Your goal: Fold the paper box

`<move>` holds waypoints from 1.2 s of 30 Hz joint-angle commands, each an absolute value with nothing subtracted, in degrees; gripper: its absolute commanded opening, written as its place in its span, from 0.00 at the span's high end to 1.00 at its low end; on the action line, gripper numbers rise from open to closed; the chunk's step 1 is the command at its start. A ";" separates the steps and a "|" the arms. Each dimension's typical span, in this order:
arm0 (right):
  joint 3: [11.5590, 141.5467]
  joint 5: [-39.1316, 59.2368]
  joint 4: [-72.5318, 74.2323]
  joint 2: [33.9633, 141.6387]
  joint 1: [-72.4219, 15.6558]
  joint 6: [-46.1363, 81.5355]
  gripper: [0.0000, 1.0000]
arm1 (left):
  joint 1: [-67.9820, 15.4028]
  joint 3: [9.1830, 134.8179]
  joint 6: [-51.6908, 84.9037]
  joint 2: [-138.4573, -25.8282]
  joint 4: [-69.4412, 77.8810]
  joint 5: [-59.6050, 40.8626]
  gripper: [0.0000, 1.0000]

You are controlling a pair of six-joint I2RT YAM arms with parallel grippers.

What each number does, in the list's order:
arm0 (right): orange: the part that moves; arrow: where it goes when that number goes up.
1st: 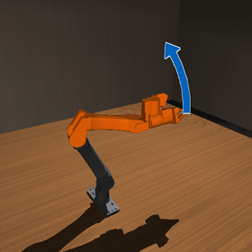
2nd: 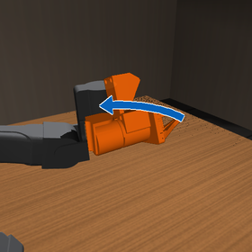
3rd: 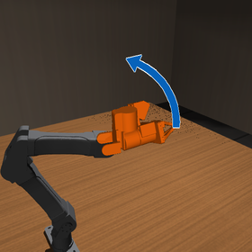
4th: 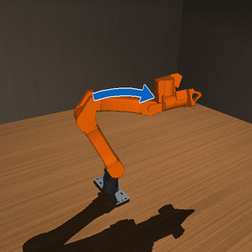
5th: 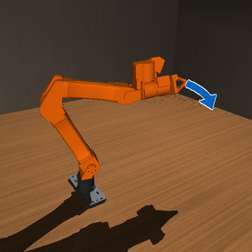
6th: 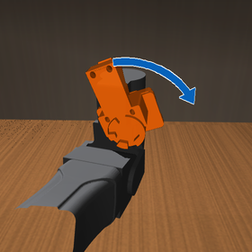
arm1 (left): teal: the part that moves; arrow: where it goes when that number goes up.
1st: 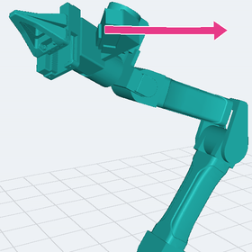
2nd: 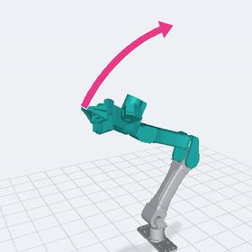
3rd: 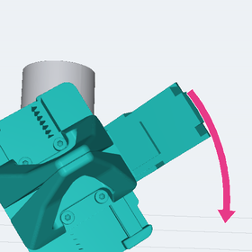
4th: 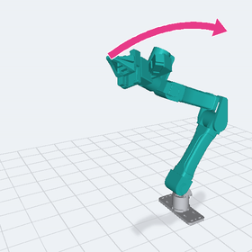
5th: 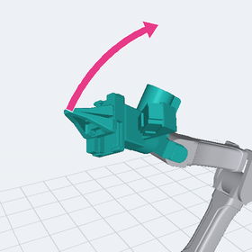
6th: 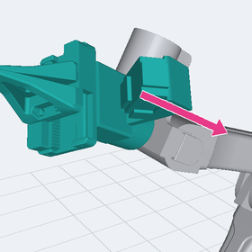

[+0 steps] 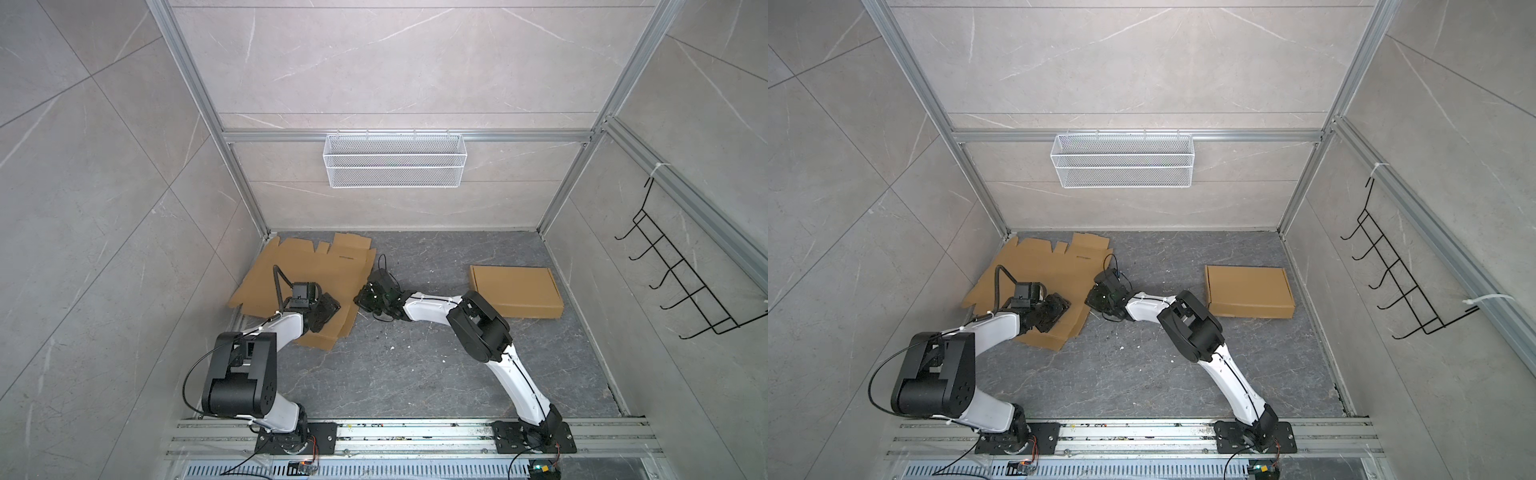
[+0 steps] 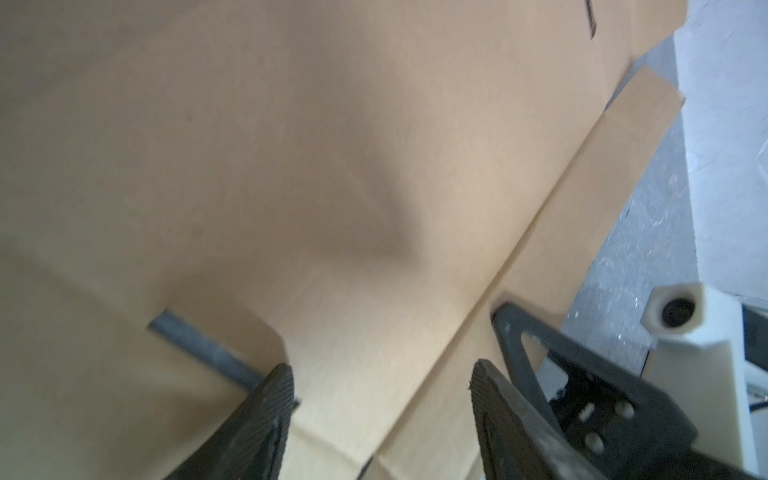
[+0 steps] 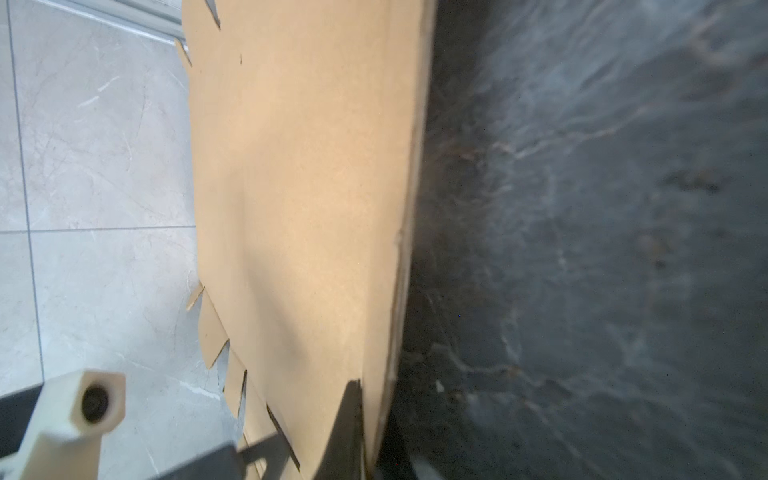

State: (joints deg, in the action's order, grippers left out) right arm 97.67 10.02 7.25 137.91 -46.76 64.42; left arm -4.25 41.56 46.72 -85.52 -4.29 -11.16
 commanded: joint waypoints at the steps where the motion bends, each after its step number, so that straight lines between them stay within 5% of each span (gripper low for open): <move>1: 99.55 12.54 -2.77 133.50 -44.84 57.95 1.00 | -4.39 50.56 40.89 -77.26 -15.33 -12.30 0.28; 6: 96.20 21.94 -23.30 123.44 -39.66 41.51 1.00 | -4.39 65.63 28.40 -71.26 -32.11 -11.74 0.25; 13: 85.37 25.26 -48.80 105.27 -28.88 18.06 1.00 | -4.39 74.09 20.04 -70.53 -36.98 -19.25 0.24; 18: 90.21 7.77 -69.98 103.49 -28.58 5.75 1.00 | -7.06 75.15 17.84 -71.37 -36.14 -23.78 0.27; 28: 99.05 -19.02 -72.77 112.42 -31.32 -0.10 1.00 | -14.33 70.94 7.06 -75.41 -26.07 -21.37 0.25; 36: 101.82 -22.69 -68.47 110.65 -36.16 -0.94 1.00 | -14.51 70.68 10.51 -80.72 -19.28 -21.88 0.25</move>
